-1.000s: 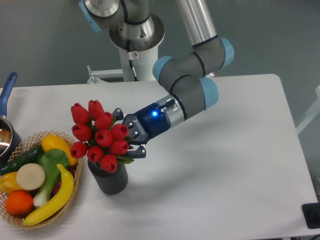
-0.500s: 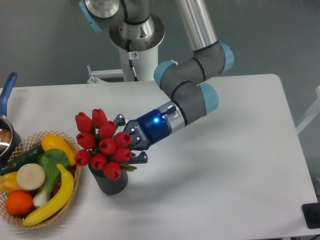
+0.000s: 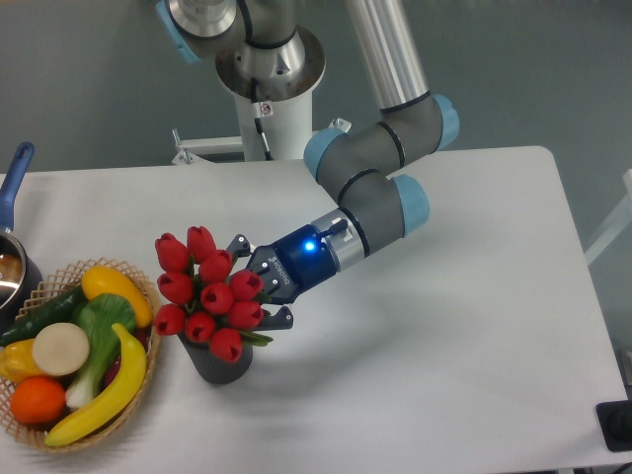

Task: Insert the flowers into the vase
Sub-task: 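Push the tulips further down into the vase with the gripper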

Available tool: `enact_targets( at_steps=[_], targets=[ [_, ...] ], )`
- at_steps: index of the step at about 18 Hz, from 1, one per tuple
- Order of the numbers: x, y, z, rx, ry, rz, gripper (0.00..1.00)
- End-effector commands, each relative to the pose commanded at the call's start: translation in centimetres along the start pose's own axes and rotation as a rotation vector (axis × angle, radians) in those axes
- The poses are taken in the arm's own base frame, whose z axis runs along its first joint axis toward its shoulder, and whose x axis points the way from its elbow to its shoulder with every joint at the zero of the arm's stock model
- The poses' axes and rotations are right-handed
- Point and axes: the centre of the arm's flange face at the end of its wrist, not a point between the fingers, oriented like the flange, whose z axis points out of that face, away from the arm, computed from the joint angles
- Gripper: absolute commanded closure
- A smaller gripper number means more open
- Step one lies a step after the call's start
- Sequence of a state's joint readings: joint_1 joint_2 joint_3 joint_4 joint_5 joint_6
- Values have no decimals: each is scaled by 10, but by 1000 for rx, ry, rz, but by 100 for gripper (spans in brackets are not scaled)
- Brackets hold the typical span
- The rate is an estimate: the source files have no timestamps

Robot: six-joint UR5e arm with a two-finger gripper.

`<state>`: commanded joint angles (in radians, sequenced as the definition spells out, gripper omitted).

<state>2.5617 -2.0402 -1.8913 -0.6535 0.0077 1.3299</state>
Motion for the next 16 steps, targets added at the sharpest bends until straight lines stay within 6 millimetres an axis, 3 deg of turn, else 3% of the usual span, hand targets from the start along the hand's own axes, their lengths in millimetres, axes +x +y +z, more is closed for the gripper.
enact_targets(
  at_steps=[12, 16],
  targets=[
    [10, 17, 4, -4, 7, 11, 62],
    [10, 18, 4, -5, 7, 9, 56]
  ],
)
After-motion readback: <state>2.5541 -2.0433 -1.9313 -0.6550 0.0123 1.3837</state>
